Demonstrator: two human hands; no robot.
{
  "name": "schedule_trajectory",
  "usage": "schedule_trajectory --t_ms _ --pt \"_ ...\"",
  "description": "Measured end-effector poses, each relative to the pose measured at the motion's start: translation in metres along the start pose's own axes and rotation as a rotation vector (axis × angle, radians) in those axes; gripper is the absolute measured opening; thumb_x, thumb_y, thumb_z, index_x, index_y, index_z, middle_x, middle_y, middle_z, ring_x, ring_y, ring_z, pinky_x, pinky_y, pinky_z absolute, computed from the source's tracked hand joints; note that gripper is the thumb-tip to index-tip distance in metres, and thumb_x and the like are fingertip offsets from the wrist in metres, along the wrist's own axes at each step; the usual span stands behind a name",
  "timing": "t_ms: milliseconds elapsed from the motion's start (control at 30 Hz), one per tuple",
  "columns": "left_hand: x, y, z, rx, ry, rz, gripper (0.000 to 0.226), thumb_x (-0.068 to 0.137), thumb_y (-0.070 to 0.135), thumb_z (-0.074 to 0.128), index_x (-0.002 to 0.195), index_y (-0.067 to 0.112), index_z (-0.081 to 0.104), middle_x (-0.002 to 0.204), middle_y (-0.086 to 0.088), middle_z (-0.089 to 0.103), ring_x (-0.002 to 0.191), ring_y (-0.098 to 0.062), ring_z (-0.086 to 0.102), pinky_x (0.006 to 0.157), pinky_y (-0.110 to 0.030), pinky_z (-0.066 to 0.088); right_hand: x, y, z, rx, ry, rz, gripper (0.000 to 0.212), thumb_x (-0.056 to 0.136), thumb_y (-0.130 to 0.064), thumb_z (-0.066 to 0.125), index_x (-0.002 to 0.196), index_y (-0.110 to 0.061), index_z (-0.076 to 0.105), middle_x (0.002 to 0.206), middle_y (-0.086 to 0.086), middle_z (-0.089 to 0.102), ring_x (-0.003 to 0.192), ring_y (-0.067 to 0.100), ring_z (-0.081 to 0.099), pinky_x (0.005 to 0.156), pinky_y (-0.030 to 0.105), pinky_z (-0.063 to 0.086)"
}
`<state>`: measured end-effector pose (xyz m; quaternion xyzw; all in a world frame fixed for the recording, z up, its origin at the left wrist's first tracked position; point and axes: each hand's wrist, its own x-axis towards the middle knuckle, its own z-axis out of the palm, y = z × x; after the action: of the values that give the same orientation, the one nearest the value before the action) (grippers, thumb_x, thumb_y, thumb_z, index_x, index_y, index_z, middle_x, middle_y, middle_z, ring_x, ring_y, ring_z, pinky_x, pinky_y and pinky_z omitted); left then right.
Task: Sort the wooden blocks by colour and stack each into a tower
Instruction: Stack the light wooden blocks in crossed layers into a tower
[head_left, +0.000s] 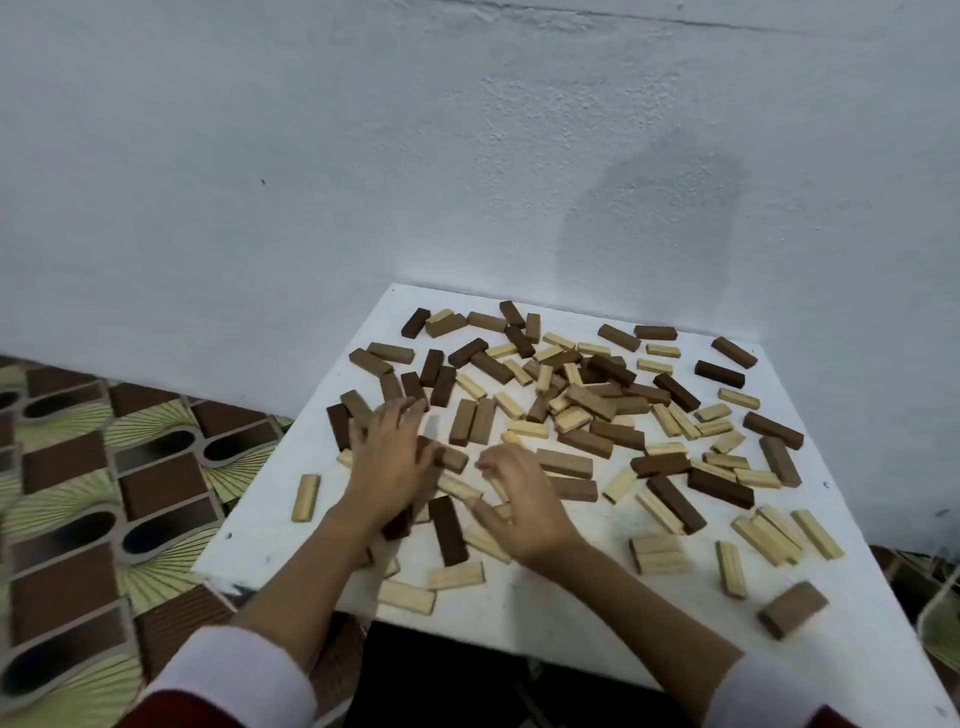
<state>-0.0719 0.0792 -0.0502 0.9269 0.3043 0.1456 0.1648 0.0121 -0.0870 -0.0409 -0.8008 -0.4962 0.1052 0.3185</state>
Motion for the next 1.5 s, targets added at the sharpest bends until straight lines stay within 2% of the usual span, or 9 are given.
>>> schedule_trajectory --t_ms 133,200,333,467,667,833,1033,1300,1500 --pt "-0.026 -0.026 -0.008 0.103 0.038 -0.221 0.051 0.096 0.042 0.041 0.143 0.023 0.032 0.153 -0.004 0.023 0.143 -0.027 0.011 0.111 -0.062 0.005 -0.017 -0.010 0.026 -0.174 -0.198 -0.121 0.100 0.070 -0.082 0.037 0.143 -0.014 0.031 0.152 0.003 0.024 0.140 0.018 0.015 0.116 0.032 0.009" --pt "-0.036 -0.033 -0.008 0.109 0.010 -0.303 0.052 0.096 0.046 0.039 0.143 0.025 0.032 0.155 -0.004 0.020 0.143 -0.029 0.009 0.110 -0.062 0.007 -0.018 -0.011 0.036 -0.312 -0.250 -0.148 0.110 0.064 -0.085 0.029 0.148 -0.015 0.020 0.157 0.002 0.010 0.144 0.021 0.002 0.115 0.035 -0.003" --pt "-0.047 -0.037 0.002 0.042 0.050 -0.240 0.045 0.095 0.041 0.043 0.134 0.020 0.046 0.148 -0.008 0.033 0.136 -0.031 0.025 0.109 -0.053 0.022 -0.014 -0.008 0.038 -0.317 -0.209 -0.110 0.094 0.074 -0.082 0.023 0.145 -0.021 0.028 0.155 0.001 0.018 0.142 0.023 0.011 0.116 0.039 0.008" --pt "-0.047 -0.025 0.009 -0.107 0.133 -0.160 0.033 0.095 0.024 0.046 0.122 0.009 0.057 0.138 -0.012 0.045 0.125 -0.031 0.037 0.102 -0.042 0.034 -0.013 0.003 0.028 -0.284 -0.125 -0.091 0.058 0.087 -0.057 0.027 0.130 -0.022 0.044 0.145 -0.001 0.034 0.131 0.020 0.030 0.107 0.037 0.029" --pt "-0.048 -0.003 0.015 -0.373 0.129 -0.065 0.038 0.092 0.022 0.055 0.127 0.007 0.053 0.133 -0.006 0.046 0.125 -0.020 0.034 0.100 -0.023 0.027 -0.015 0.018 0.017 -0.228 -0.066 -0.032 0.067 0.085 -0.064 0.024 0.134 -0.022 0.043 0.147 -0.002 0.033 0.131 0.018 0.028 0.109 0.037 0.027" --pt "-0.049 -0.002 0.022 -0.234 0.088 -0.028 0.081 0.066 0.064 0.055 0.128 0.012 0.052 0.131 0.000 0.048 0.122 -0.019 0.037 0.097 -0.032 0.036 -0.016 0.014 0.013 -0.392 -0.212 -0.063 0.102 0.065 -0.084 0.030 0.146 -0.022 0.024 0.155 -0.002 0.013 0.136 0.020 0.015 0.112 0.040 0.015" --pt "-0.048 0.000 0.023 -0.220 0.136 0.013 0.069 0.065 0.060 0.045 0.116 0.016 0.060 0.116 0.001 0.053 0.103 -0.013 0.036 0.082 -0.029 0.036 -0.015 0.018 0.020 -0.300 -0.009 -0.119 0.063 0.071 -0.069 0.046 0.107 -0.019 0.057 0.124 -0.003 0.048 0.113 0.017 0.042 0.093 0.032 0.033" --pt "-0.049 0.000 0.024 -0.204 0.163 0.038 0.049 0.063 0.057 0.047 0.093 0.023 0.064 0.090 0.011 0.042 0.089 -0.007 0.034 0.074 -0.032 0.029 -0.013 0.024 0.019 -0.282 0.019 -0.118 0.057 0.066 -0.069 0.054 0.096 -0.021 0.056 0.119 -0.006 0.045 0.104 0.012 0.037 0.088 0.029 0.035" --pt "-0.050 0.004 0.019 -0.262 0.142 0.023 0.030 0.069 0.054 0.043 0.084 0.028 0.041 0.081 0.013 0.042 0.078 -0.010 0.039 0.072 -0.032 0.029 -0.007 0.025 0.015 -0.291 -0.037 -0.090 0.062 0.060 -0.073 0.049 0.092 -0.020 0.048 0.120 -0.004 0.045 0.104 0.015 0.037 0.088 0.032 0.039"
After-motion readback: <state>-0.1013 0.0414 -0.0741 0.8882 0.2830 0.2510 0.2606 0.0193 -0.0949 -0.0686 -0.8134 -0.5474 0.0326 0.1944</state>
